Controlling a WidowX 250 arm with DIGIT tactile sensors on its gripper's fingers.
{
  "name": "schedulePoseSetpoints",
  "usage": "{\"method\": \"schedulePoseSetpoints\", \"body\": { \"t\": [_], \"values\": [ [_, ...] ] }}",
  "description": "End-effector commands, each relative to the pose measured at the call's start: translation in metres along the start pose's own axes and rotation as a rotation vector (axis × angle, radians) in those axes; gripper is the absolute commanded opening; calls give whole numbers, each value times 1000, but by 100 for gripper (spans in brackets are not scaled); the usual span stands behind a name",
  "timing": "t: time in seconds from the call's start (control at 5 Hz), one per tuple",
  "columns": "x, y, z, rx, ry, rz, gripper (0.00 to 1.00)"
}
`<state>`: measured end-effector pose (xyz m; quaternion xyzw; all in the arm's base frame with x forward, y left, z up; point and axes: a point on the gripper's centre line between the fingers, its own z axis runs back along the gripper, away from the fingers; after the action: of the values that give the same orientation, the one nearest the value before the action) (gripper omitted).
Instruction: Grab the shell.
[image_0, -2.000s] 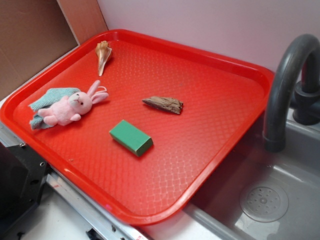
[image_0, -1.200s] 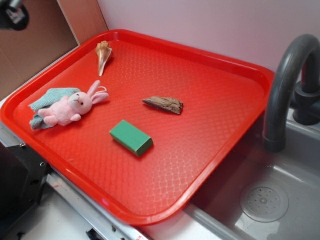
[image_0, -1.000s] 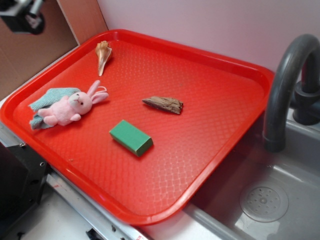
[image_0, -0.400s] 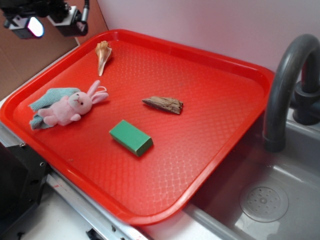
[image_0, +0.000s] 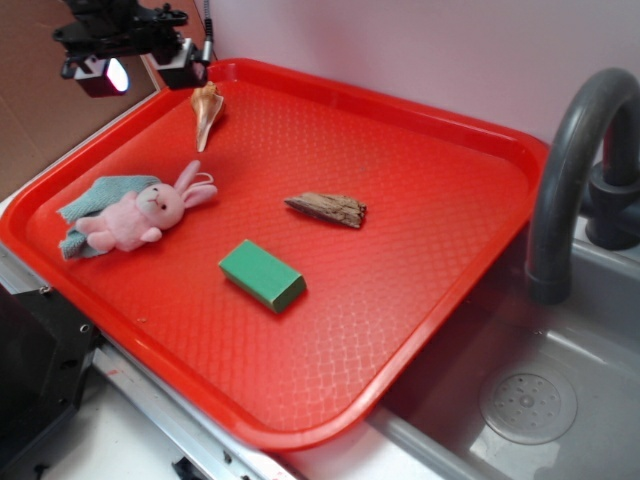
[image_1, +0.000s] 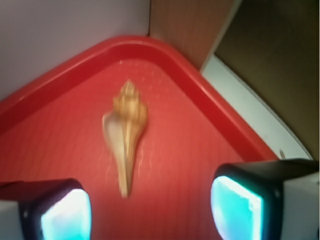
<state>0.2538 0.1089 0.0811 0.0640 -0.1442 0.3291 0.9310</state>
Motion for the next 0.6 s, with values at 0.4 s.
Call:
{"method": "schedulePoseSetpoints", "body": {
  "t": [0.4],
  "values": [
    [42, -7, -56, -77, 35, -31, 100]
  ]
}}
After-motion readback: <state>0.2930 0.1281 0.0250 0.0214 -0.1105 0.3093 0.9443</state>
